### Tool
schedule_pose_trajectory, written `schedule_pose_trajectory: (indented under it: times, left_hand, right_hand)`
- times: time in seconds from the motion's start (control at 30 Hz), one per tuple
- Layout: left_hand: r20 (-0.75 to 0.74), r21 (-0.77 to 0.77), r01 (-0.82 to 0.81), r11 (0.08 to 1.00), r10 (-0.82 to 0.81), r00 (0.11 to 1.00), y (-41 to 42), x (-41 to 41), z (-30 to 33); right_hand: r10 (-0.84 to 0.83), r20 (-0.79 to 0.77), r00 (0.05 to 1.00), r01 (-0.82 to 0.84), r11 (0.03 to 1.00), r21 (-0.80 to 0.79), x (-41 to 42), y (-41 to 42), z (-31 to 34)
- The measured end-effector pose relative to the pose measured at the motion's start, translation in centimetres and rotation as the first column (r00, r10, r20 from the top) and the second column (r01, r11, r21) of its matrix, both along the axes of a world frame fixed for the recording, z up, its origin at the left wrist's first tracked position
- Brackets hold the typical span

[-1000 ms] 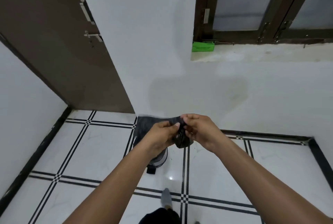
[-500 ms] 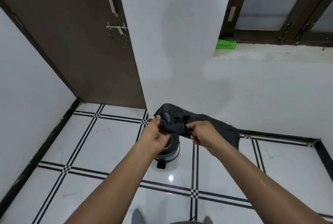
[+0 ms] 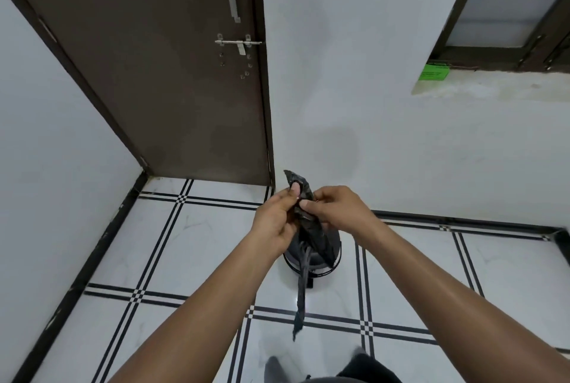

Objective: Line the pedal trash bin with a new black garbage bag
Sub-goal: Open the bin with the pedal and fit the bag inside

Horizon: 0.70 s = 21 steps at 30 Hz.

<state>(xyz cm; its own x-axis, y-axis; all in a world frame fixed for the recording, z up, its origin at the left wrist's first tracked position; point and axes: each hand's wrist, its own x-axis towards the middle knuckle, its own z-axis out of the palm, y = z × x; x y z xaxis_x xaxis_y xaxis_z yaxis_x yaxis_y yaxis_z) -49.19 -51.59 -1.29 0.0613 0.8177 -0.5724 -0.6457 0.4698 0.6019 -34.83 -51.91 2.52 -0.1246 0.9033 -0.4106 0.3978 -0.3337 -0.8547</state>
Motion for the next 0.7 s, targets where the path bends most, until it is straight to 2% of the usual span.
schedule_pose_trajectory:
  times: [0.07,0.13,0.23,0.33,0.4,0.47,0.53,0.6,0.7]
  left_hand:
    - [-0.006,-0.021,0.040,0.999,-0.040,0.999,0.2,-1.7,0.1]
    - [0.019,-0.063,0.080,0.995,-0.079,0.997,0.5,-3.4,0.3]
    - [-0.005,-0.007,0.169,0.986,-0.169,0.986,0.5,-5.8,0.5]
    - [-0.244,0.180,0.292,0.940,-0.245,0.938,0.4,-7.8,0.4]
    - [-0.489,0.257,0.382,0.888,-0.221,0.843,0.6,-8.6,0.4]
    - [-0.743,0.277,0.461,0.843,-0.116,0.659,1.3,-9.1,0.4]
    - [-0.939,0.199,0.516,0.833,0.012,0.344,2.2,-9.4,0.7]
    - [-0.993,0.119,0.546,0.829,0.114,0.043,3.0,-9.6,1.0]
    - [-0.972,0.015,0.507,0.862,0.131,-0.193,3.9,-9.8,1.5]
  right_hand:
    - [-0.110,-0.193,0.975,0.088,0.988,-0.123,-1.0,0.4,-0.5]
    - [-0.312,-0.343,0.886,0.208,0.928,-0.309,-1.5,0.9,-0.9]
    - [-0.547,-0.424,0.722,0.338,0.814,-0.473,-2.2,1.9,-1.1]
    - [-0.639,-0.452,0.622,0.413,0.758,-0.505,-2.7,2.9,-1.2]
    - [-0.637,-0.467,0.614,0.412,0.763,-0.499,-2.9,3.2,-1.2]
    - [-0.585,-0.476,0.657,0.390,0.804,-0.450,-3.1,3.6,-1.1]
    - [-0.463,-0.435,0.772,0.344,0.880,-0.327,-3.4,3.9,-1.0]
    - [-0.310,-0.333,0.891,0.268,0.949,-0.168,-3.6,4.5,-1.3]
    - [-0.212,-0.102,0.972,0.217,0.975,0.040,-3.5,5.7,-2.3]
